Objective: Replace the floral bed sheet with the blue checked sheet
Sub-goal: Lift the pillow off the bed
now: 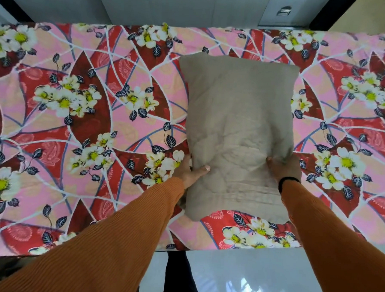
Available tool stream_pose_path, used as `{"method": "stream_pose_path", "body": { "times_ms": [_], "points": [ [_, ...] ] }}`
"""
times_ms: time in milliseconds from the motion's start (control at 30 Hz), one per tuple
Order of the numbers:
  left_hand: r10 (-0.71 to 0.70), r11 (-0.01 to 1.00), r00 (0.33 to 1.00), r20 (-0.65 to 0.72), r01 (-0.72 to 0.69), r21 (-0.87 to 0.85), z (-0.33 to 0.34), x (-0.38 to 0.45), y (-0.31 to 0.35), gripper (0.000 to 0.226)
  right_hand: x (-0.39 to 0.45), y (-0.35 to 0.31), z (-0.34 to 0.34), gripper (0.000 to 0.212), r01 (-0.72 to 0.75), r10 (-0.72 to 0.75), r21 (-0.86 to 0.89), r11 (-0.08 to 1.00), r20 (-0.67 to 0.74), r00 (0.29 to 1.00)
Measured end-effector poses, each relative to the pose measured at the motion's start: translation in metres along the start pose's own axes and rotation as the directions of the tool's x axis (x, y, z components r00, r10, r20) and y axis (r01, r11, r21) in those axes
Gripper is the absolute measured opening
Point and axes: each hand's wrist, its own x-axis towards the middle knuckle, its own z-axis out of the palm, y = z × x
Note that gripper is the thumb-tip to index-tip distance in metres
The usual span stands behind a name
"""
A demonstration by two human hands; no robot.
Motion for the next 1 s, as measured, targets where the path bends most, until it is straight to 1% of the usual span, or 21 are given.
{"method": "stream_pose_path", "body": {
  "times_ms": [67,133,200,233,300,367,400,467,500,533,600,633,667,700,733,800,833,867,933,1000],
  "points": [
    [-0.047,0.999,0.996,0.081,0.049,-0.024,-0.001,0.003,-0.002,0.108,0.002,0.001,0.0,0.074,-0.04,0.04,0.011,0.999,0.003,0.999],
    [-0.067,0.998,0.987,0.144,0.067,0.01,0.002,0.006,-0.009,0.115,0.003,0.006,-0.001,0.077,-0.102,0.102,0.029,0.994,0.027,0.994],
    [0.005,0.998,0.988,0.153,-0.013,0.055,0.008,0.009,-0.015,0.115,0.007,0.008,-0.007,0.068,-0.093,0.09,0.066,0.993,0.035,0.995],
    [0.058,0.993,0.989,0.137,-0.071,0.093,0.01,0.011,-0.014,0.11,0.01,0.006,-0.01,0.06,-0.051,0.05,0.067,0.996,0.015,0.999],
    [0.157,0.965,0.984,0.083,-0.17,0.2,0.017,0.013,-0.005,0.09,0.014,-0.002,-0.02,0.045,0.076,-0.074,0.055,0.996,-0.05,0.996],
    [0.238,0.926,0.971,-0.003,-0.226,0.301,0.027,0.016,0.011,0.071,0.019,-0.008,-0.029,0.046,0.196,-0.186,0.061,0.979,-0.139,0.973],
    [0.268,0.913,0.962,-0.046,-0.238,0.332,0.032,0.019,0.019,0.068,0.02,-0.01,-0.033,0.049,0.232,-0.217,0.071,0.97,-0.177,0.96],
    [0.281,0.908,0.954,-0.107,-0.228,0.351,0.04,0.023,0.032,0.068,0.025,-0.016,-0.037,0.048,0.246,-0.227,0.059,0.968,-0.223,0.948],
    [0.262,0.916,0.957,-0.127,-0.205,0.344,0.042,0.024,0.036,0.068,0.026,-0.021,-0.038,0.046,0.225,-0.211,0.039,0.974,-0.216,0.953],
    [0.226,0.931,0.963,-0.143,-0.17,0.324,0.043,0.024,0.037,0.071,0.028,-0.024,-0.036,0.047,0.176,-0.171,0.008,0.984,-0.18,0.969],
    [0.136,0.953,0.981,-0.142,-0.091,0.289,0.044,0.021,0.03,0.084,0.028,-0.028,-0.03,0.054,0.043,-0.048,-0.073,0.996,-0.07,0.996],
    [0.11,0.954,0.985,-0.129,-0.069,0.291,0.043,0.019,0.024,0.091,0.025,-0.029,-0.024,0.057,-0.013,0.009,-0.109,0.994,-0.038,0.999],
    [0.097,0.955,0.989,-0.115,-0.059,0.291,0.042,0.019,0.017,0.095,0.019,-0.029,-0.016,0.057,-0.034,0.03,-0.141,0.989,-0.036,0.999],
    [0.101,0.956,0.989,-0.105,-0.068,0.284,0.04,0.017,0.012,0.096,0.012,-0.028,-0.006,0.055,-0.007,-0.004,-0.177,0.984,-0.059,0.998],
    [0.106,0.96,0.99,-0.097,-0.076,0.271,0.038,0.016,0.007,0.095,0.002,-0.025,0.005,0.053,0.065,-0.088,-0.223,0.973,-0.093,0.992],
    [0.131,0.966,0.989,-0.073,-0.111,0.233,0.033,0.011,0.001,0.094,-0.022,-0.018,0.031,0.048,0.224,-0.279,-0.324,0.919,-0.133,0.951],
    [0.148,0.968,0.987,-0.056,-0.133,0.213,0.03,0.009,-0.002,0.093,-0.036,-0.016,0.044,0.049,0.271,-0.34,-0.363,0.891,-0.139,0.93],
    [0.151,0.969,0.988,-0.027,-0.143,0.2,0.026,0.008,-0.008,0.092,-0.05,-0.013,0.056,0.051,0.301,-0.38,-0.389,0.871,-0.144,0.914],
    [0.136,0.966,0.991,0.008,-0.135,0.223,0.014,0.001,-0.024,0.082,-0.079,-0.01,0.079,0.055,0.314,-0.397,-0.398,0.862,-0.145,0.906],
    [0.123,0.952,0.992,0.011,-0.122,0.28,-0.003,-0.006,-0.048,0.058,-0.112,-0.011,0.103,0.058,0.317,-0.387,-0.385,0.867,-0.119,0.914]
  ]
}}
